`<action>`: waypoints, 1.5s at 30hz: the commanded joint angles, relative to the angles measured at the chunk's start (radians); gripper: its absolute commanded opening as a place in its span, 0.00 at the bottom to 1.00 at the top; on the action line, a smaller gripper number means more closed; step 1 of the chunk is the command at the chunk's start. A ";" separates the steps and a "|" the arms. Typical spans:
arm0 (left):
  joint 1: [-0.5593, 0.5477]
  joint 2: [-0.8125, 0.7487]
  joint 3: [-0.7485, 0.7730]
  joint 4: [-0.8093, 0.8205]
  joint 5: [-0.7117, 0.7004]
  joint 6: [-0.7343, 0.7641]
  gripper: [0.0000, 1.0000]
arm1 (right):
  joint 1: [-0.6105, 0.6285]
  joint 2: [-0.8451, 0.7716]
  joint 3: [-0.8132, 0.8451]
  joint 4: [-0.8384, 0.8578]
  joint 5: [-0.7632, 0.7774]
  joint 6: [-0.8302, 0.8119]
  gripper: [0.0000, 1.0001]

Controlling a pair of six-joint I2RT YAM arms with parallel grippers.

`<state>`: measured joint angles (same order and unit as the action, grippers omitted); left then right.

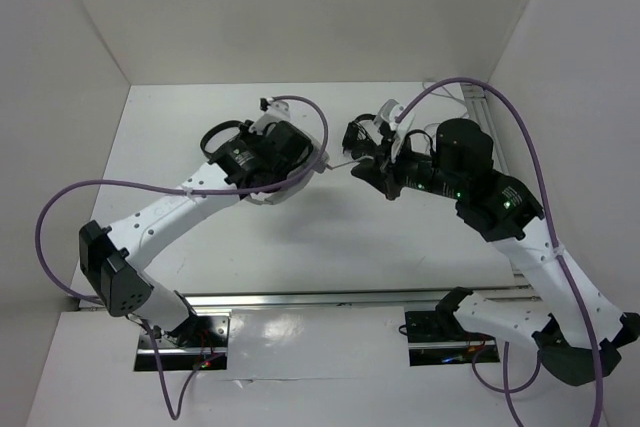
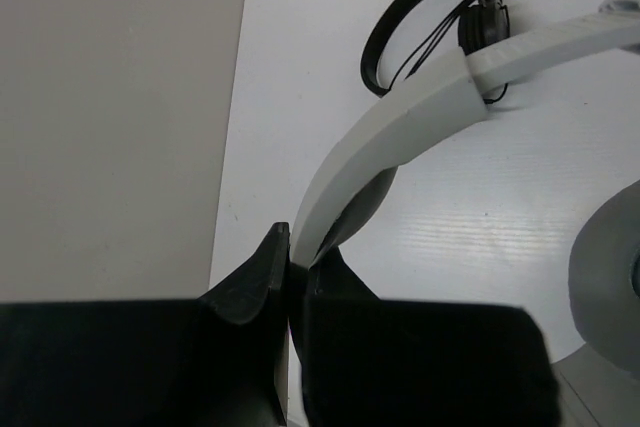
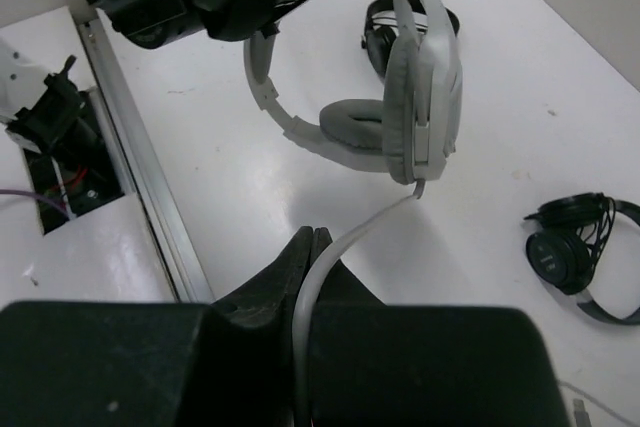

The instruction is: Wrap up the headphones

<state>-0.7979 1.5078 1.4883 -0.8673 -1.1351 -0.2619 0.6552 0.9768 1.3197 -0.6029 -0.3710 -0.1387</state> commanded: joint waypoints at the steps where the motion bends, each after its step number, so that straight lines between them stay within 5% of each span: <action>1: 0.041 0.011 0.070 -0.150 -0.057 -0.147 0.00 | 0.023 0.042 0.107 -0.049 -0.083 -0.053 0.00; 9: 0.126 -0.027 0.093 -0.237 -0.032 -0.235 0.00 | 0.129 0.125 0.196 -0.115 0.491 -0.018 0.00; 15: 0.147 -0.047 0.124 -0.288 0.001 -0.284 0.00 | 0.248 0.169 0.152 0.052 1.126 0.064 0.00; 17: 0.132 -0.047 0.101 -0.257 0.023 -0.254 0.00 | 0.303 0.137 0.106 0.144 1.164 0.039 0.00; 23: -0.009 -0.070 -0.011 -0.055 0.168 0.013 0.00 | 0.395 0.102 -0.034 0.439 1.065 -0.143 0.00; 31: -0.141 -0.032 -0.057 0.030 0.330 0.133 0.00 | 0.432 0.134 -0.013 0.269 0.772 -0.196 0.00; 45: -0.126 -0.175 -0.129 0.179 0.624 0.175 0.00 | 0.284 0.014 -0.033 0.247 0.425 -0.133 0.00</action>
<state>-0.9283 1.3949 1.3537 -0.7761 -0.5968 -0.1020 0.9684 1.0351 1.2602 -0.4061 0.1673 -0.2962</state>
